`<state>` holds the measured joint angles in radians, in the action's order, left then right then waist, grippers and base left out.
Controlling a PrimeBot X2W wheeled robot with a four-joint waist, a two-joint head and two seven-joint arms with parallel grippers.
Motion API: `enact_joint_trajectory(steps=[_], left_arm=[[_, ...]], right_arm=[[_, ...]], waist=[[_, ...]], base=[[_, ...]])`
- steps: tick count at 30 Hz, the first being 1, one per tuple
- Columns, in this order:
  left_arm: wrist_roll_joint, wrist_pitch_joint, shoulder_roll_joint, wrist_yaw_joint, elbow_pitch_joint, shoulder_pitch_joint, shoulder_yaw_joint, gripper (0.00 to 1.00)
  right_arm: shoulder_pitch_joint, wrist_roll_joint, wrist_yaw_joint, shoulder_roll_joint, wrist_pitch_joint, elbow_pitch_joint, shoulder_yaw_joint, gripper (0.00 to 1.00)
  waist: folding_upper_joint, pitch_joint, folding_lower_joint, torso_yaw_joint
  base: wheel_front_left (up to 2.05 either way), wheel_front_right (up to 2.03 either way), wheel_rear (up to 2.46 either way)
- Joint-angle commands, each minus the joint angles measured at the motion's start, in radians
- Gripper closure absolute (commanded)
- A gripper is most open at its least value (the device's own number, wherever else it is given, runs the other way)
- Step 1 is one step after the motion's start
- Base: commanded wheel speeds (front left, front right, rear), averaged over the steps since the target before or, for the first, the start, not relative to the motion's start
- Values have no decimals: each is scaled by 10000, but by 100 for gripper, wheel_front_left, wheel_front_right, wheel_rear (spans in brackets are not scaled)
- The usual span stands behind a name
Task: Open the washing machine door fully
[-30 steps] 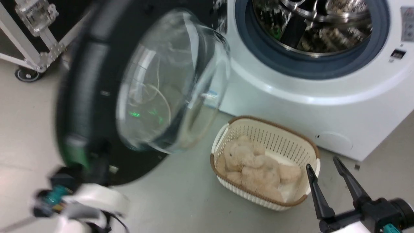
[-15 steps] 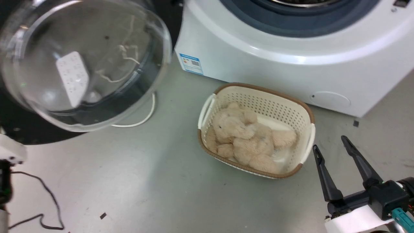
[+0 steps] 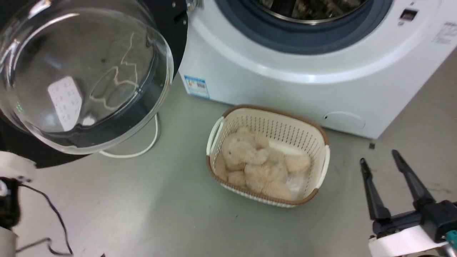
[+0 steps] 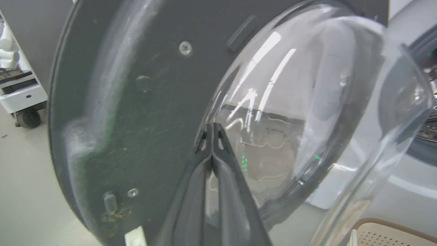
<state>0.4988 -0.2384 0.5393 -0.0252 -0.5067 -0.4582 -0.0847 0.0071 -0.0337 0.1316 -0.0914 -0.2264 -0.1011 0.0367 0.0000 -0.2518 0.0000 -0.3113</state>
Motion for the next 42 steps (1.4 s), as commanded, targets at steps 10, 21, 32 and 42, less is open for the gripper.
enact_joint_trajectory(steps=[10, 21, 32, 42], left_arm=[[-582, -216, -1710, 485, 3889, 2616, 687, 100], [-1579, -193, -2924, 1088, 5059, 4859, 2419, 100], [-2277, -67, -3316, 1614, 4624, 5527, 3256, 0], [-2266, -99, -3480, 1854, 4439, 5502, 3287, 0]], right_arm=[[155, -235, -9, 341, -303, -31, 476, 0], [1044, 30, -9, 408, -345, 89, 399, 0], [1432, 268, -9, 410, -352, 303, 399, 0], [1444, 379, -9, 411, -353, 506, 391, 0]], waist=[[0, 1635, 0, 1127], [0, 2508, 0, 2237], [0, 2671, 0, 2781], [0, 2670, 0, 2736]], base=[[0, 0, 0], [0, 0, 0], [0, 0, 0], [0, 0, 0]])
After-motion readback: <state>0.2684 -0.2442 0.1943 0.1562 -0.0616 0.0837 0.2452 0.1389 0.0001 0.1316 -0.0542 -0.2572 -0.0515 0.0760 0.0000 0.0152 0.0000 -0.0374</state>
